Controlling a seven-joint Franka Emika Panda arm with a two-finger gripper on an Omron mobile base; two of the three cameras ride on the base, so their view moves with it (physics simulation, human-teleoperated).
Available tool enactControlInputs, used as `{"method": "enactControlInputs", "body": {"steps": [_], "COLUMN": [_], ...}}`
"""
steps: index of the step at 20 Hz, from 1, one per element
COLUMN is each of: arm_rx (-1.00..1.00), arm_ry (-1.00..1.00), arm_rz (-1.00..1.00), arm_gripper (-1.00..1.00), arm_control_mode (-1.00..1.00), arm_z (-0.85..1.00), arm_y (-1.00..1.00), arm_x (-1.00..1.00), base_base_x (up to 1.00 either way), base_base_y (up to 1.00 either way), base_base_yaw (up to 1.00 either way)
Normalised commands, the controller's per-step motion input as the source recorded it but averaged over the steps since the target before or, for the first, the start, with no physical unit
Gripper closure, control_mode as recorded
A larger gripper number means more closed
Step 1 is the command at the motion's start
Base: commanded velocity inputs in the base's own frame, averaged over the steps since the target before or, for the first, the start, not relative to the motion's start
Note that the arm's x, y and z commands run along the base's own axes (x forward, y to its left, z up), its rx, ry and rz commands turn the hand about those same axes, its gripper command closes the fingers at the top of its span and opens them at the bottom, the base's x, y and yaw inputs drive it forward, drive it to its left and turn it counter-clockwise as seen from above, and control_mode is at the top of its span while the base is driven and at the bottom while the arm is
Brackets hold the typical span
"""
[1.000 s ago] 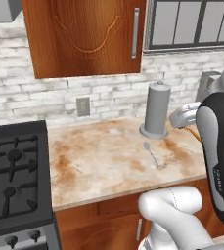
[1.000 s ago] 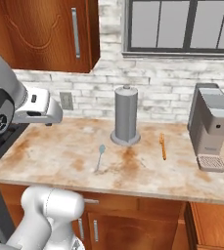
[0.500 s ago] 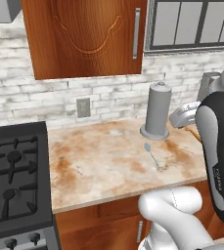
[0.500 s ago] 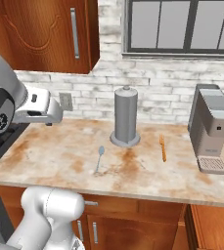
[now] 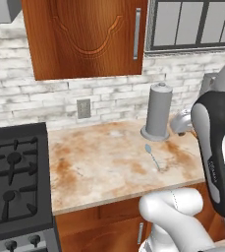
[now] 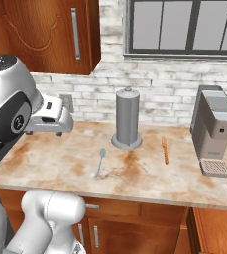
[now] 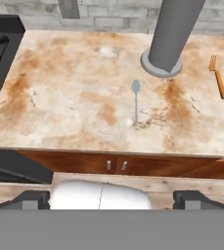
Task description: Organize the utensils by type. Pick up the wooden spoons from the counter and place them in the open cabinet. Then pick up the metallic utensils from the counter and place them in the open drawer.
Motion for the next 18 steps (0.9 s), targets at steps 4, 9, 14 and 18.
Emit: {"method": "enactControlInputs", "body": {"steps": [4, 9, 14, 18], "arm_rx": [0.00, 0.00, 0.00, 0.00], "arm_ry": [0.13, 0.11, 0.11, 0.09], "arm_rz": [-0.09, -0.04, -0.05, -0.08], "arm_gripper": [-1.00, -1.00, -1.00, -1.00], "arm_control_mode": [-1.00, -1.00, -1.00, -1.00], "arm_z": [-0.57, -0.41, -0.36, -0.28], "arm_y": [-0.05, -0.03, 0.00, 0.00], "arm_x": [0.13, 0.03, 0.29, 0.64], "base_base_x": [0.00, 0.00, 0.00, 0.00], "base_base_y": [0.00, 0.00, 0.00, 0.00], "base_base_yaw": [0.00, 0.00, 0.00, 0.00]}}
